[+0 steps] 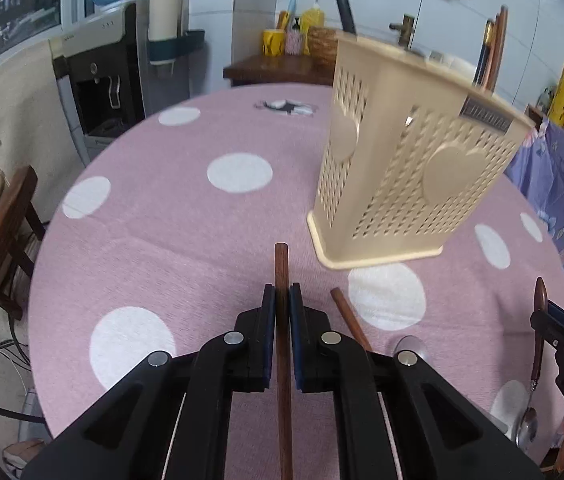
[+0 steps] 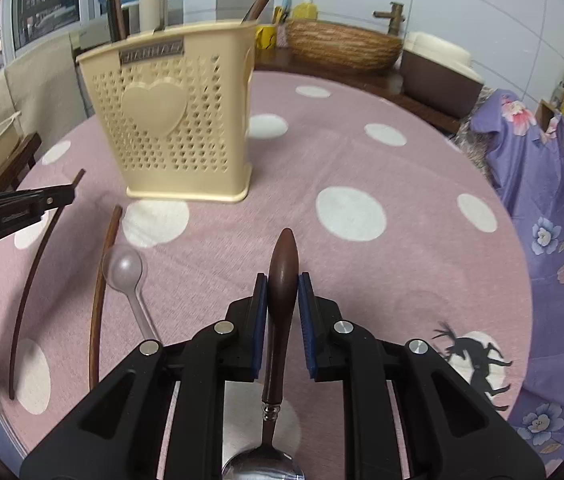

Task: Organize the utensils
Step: 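Lift the chopstick and spoon and carry both over the beige holder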

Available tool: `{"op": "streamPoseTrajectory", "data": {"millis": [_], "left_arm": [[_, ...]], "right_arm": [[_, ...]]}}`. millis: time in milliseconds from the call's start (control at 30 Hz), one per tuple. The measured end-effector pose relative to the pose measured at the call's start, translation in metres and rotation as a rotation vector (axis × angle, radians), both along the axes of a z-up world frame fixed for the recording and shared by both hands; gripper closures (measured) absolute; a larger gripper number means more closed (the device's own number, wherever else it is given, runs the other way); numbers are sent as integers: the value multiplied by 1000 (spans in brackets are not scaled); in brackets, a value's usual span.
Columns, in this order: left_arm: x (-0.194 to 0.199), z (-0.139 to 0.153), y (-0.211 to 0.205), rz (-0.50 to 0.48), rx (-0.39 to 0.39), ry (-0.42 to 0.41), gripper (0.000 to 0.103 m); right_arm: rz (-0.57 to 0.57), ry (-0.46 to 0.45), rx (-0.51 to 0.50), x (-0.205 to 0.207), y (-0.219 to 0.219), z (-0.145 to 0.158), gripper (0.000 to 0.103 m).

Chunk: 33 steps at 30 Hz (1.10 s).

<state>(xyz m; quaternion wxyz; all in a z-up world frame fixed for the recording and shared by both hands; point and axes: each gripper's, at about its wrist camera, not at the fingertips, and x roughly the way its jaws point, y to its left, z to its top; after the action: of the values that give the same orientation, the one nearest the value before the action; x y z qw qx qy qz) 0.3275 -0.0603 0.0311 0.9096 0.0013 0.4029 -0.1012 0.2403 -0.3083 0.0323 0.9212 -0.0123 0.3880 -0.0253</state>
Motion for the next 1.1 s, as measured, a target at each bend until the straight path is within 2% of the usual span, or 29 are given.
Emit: {"op": "streamPoseTrajectory", "data": {"millis": [267, 567, 1100], "left_arm": [[-31, 46, 14, -1, -68, -130, 95], [-61, 81, 27, -2, -125, -243, 95], [-75, 106, 42, 18, -179, -312, 95]], "right_arm": [[22, -98, 53, -20, -2, 31, 87], [58, -170, 124, -38, 3, 53, 87], [86, -203, 150, -37, 16, 72, 87]]}}
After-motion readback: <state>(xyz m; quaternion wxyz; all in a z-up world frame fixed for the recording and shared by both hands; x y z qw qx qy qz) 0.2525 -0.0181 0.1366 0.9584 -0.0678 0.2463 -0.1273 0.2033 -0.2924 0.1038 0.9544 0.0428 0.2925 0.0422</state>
